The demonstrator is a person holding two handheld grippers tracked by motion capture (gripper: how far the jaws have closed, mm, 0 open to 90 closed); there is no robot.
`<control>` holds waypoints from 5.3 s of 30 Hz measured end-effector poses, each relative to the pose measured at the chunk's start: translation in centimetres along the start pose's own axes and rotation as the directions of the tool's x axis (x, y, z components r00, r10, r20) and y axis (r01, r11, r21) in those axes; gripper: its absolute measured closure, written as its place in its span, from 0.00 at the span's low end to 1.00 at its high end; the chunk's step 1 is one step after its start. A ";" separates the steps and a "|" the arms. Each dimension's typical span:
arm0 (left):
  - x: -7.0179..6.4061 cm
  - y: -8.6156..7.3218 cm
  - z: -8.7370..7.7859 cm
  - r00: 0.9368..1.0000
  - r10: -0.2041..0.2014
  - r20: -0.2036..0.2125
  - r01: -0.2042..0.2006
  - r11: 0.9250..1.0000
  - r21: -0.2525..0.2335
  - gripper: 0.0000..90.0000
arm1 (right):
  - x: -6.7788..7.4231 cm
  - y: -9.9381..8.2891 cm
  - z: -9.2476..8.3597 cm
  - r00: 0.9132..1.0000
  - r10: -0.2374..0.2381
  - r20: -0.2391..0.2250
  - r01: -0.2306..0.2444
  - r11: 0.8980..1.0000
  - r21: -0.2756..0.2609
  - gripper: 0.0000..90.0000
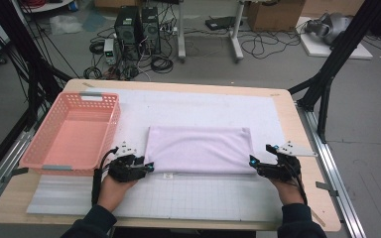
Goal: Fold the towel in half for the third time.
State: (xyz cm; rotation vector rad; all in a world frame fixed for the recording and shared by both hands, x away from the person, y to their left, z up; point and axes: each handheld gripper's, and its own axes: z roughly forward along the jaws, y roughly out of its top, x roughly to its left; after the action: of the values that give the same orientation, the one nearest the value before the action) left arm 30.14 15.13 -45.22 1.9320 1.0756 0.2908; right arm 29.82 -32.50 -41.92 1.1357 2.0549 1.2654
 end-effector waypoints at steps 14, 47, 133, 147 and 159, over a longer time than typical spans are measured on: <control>-0.1 0.4 0.0 0.999 -0.045 0.007 0.045 0.999 0.006 0.91 | 2.8 3.1 4.0 0.992 -0.041 -0.120 0.045 0.999 0.030 0.21; 1.2 0.8 -1.8 0.992 -0.115 0.045 0.117 0.992 -0.045 0.92 | 10.5 13.0 19.3 0.935 -0.158 -0.316 0.214 0.965 0.150 0.22; -7.7 9.1 2.0 0.958 0.003 0.286 0.043 0.987 -0.155 0.92 | 5.3 13.2 15.1 0.914 -0.177 -0.365 0.218 0.973 0.075 0.90; -12.7 11.3 8.2 0.938 0.037 0.345 -0.002 0.995 -0.102 0.92 | 0.3 10.7 12.4 0.946 -0.157 -0.285 0.194 0.975 0.105 0.90; -14.4 10.9 12.6 0.930 0.037 0.366 -0.005 0.996 -0.087 0.55 | -1.8 9.0 12.4 0.960 -0.153 -0.235 0.194 0.968 0.160 0.86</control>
State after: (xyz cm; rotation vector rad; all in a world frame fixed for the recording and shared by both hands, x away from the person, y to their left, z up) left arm 34.84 -5.98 -41.20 1.8299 0.7816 -0.0173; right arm 43.51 -25.82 -39.77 0.8967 2.4187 1.1815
